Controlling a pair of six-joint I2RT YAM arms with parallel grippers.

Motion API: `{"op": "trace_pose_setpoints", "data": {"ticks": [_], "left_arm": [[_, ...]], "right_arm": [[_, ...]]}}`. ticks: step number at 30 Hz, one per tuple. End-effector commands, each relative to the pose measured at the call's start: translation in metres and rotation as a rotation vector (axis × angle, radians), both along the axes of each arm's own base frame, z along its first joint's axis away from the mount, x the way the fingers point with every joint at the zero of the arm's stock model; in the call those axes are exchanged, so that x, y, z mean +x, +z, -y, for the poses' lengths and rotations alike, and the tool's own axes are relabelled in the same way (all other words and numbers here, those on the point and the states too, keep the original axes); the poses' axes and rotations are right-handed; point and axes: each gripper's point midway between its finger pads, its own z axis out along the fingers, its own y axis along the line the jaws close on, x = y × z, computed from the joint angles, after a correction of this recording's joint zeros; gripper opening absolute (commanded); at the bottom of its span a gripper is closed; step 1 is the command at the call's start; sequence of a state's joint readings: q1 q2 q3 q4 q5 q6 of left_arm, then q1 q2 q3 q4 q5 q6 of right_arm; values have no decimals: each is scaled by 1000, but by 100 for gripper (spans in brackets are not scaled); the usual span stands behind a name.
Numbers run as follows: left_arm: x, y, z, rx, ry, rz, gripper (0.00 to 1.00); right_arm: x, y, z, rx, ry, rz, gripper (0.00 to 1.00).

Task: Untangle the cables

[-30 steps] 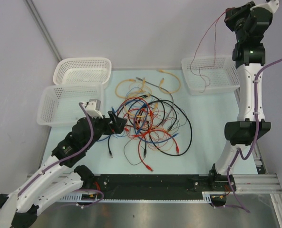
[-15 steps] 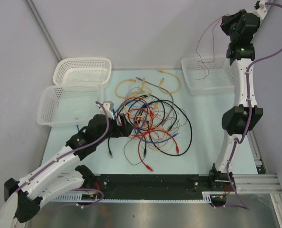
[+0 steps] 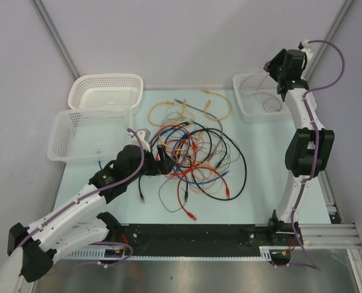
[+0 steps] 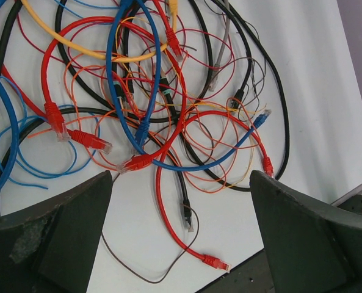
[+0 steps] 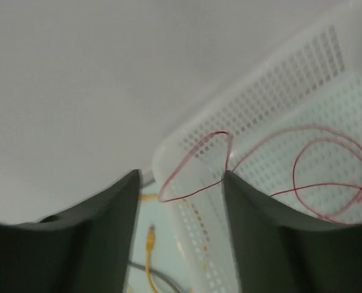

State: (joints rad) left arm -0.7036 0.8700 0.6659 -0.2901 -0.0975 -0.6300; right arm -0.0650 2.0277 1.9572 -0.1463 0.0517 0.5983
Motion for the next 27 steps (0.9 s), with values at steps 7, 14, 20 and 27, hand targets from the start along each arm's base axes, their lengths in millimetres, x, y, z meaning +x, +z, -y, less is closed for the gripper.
{"op": "trace_pose_setpoints", "data": {"ticks": [7,14,20,27], "left_arm": [[1,39,4,-51,-42,96,100],[13,64,1,-30,-6,153,100],[8,61,2,-30,-17,125,99],[-4,51,-16,-16,19,112,99]], "right_arm": [[-22,16,-7,-45,-74,-95,100],[-102,54,-136,-104,183,3,98],[-220,-45,-266,-173,529,-138,54],[-314,-126,-307,-423,651,-336,63]]}}
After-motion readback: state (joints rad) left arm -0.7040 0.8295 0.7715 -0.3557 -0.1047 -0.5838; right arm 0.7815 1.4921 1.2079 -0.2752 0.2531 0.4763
